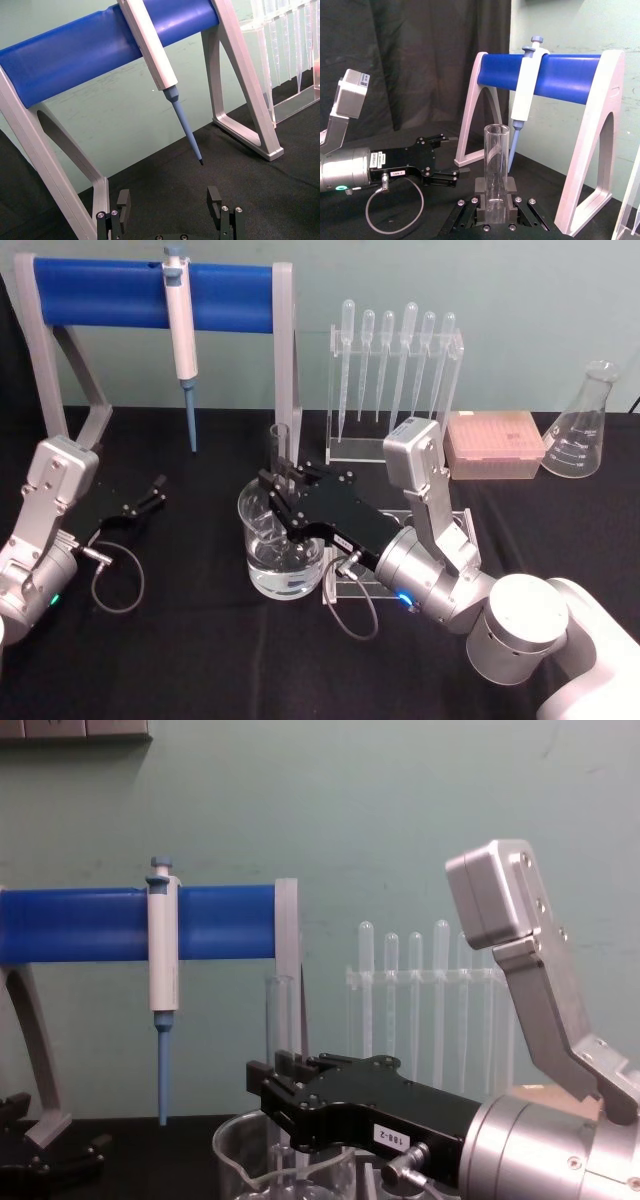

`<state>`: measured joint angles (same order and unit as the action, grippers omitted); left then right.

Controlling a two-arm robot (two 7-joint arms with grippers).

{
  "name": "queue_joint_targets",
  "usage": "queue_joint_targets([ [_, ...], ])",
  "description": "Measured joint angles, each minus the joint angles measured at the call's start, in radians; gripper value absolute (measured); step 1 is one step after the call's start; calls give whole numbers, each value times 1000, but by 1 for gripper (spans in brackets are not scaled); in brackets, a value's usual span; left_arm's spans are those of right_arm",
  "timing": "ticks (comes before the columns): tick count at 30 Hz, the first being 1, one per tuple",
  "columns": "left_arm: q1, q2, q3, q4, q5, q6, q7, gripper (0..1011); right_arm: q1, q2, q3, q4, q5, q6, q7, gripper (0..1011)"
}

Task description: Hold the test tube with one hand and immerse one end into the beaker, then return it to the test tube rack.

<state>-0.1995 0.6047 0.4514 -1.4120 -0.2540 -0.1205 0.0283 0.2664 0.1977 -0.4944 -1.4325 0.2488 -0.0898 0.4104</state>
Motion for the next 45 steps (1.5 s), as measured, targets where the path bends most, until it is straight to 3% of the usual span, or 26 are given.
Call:
queue_joint_targets([
  [45, 0, 0, 0, 0, 0, 0, 0, 1000, 0, 0, 0, 1, 1, 0, 0, 228],
])
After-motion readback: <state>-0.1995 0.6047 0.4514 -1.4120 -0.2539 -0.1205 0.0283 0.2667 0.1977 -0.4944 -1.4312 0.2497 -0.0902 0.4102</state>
